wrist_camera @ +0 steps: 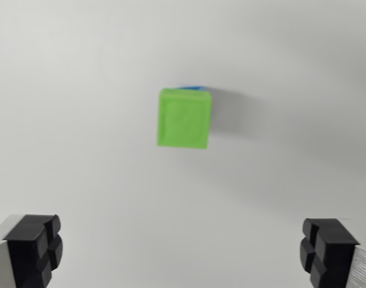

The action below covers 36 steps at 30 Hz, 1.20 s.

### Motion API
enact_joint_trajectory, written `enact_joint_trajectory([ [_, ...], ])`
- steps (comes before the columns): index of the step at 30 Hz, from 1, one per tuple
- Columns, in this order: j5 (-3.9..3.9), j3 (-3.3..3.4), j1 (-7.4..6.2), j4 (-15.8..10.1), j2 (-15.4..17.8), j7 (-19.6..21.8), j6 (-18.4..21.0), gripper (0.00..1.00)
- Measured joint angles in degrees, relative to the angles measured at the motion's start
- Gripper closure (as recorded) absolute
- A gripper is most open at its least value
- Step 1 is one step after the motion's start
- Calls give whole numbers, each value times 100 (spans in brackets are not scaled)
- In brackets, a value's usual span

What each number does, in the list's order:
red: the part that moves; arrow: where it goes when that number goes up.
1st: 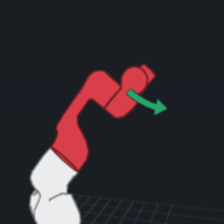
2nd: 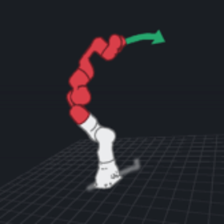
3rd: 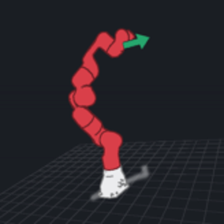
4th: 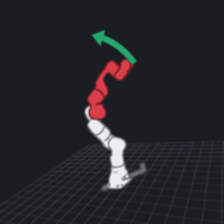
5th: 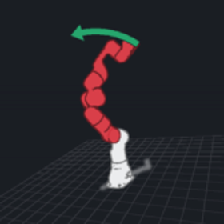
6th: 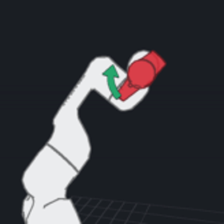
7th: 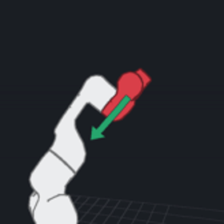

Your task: Stack cube

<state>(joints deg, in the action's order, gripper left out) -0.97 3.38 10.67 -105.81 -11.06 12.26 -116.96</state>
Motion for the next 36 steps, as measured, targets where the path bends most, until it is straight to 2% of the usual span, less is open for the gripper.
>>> enact_joint_trajectory([
  [17, 10, 1, 0, 400, 145, 5, 539, 0],
  [36, 11, 1, 0, 467, 158, 5, 630, 0],
])
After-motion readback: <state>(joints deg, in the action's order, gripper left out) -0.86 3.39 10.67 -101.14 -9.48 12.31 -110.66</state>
